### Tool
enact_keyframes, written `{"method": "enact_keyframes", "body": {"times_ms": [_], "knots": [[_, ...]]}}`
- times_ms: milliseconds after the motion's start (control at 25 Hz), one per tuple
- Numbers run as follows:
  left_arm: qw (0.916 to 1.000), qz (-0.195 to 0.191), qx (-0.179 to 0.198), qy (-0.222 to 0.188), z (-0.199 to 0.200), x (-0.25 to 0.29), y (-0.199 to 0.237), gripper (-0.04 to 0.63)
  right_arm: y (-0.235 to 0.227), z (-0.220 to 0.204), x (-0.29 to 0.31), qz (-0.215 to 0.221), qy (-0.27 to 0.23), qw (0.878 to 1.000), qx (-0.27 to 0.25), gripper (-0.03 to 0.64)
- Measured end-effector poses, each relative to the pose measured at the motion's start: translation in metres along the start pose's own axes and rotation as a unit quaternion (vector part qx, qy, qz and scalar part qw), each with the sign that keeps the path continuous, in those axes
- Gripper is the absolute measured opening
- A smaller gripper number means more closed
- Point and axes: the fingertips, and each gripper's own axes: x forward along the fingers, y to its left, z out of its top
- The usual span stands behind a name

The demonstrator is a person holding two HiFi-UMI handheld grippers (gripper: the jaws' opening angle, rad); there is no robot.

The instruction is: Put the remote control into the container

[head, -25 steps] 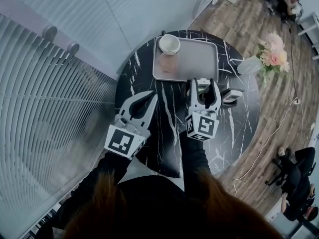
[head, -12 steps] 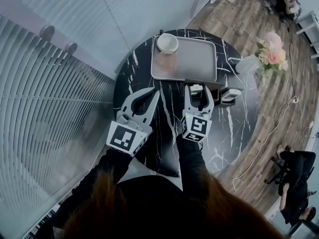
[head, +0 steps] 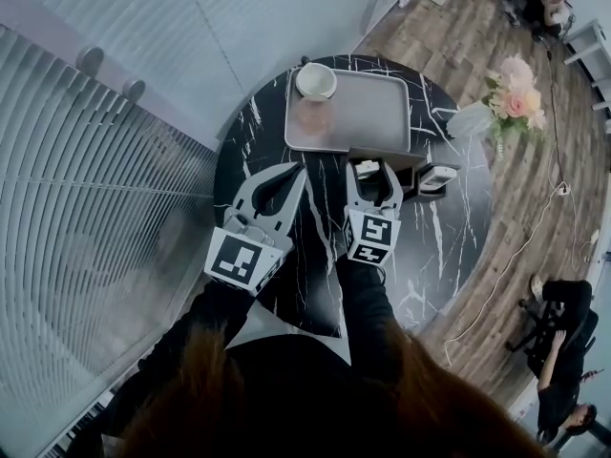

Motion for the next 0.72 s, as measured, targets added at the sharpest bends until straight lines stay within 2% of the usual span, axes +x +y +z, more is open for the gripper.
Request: {"method": "enact_keyframes", "body": {"times_ms": [200, 360, 440, 720], "knots": [[1.0000, 0.001, 0.000, -0.005, 0.004, -0.005, -0.009, -0.003, -0.001, 0.024, -0.012, 0.008, -0.039, 0.999, -0.003, 0.249], [0.9999, 0.005, 0.004, -0.013, 0.010, -0.010, -0.018, -0.003, 0.002, 0.047, -0.026, 0.027, -0.073, 0.997, -0.002, 0.081], [0.9998, 0.007, 0.005, -0.019, 0.014, -0.012, -0.024, -0.003, 0.004, 0.058, -0.034, 0.036, -0.088, 0.995, -0.001, 0.037], [0.9992, 0.015, 0.012, -0.035, 0.027, -0.021, -0.043, -0.003, -0.003, 0.100, -0.081, 0.046, -0.134, 0.990, 0.018, 0.017]]}}
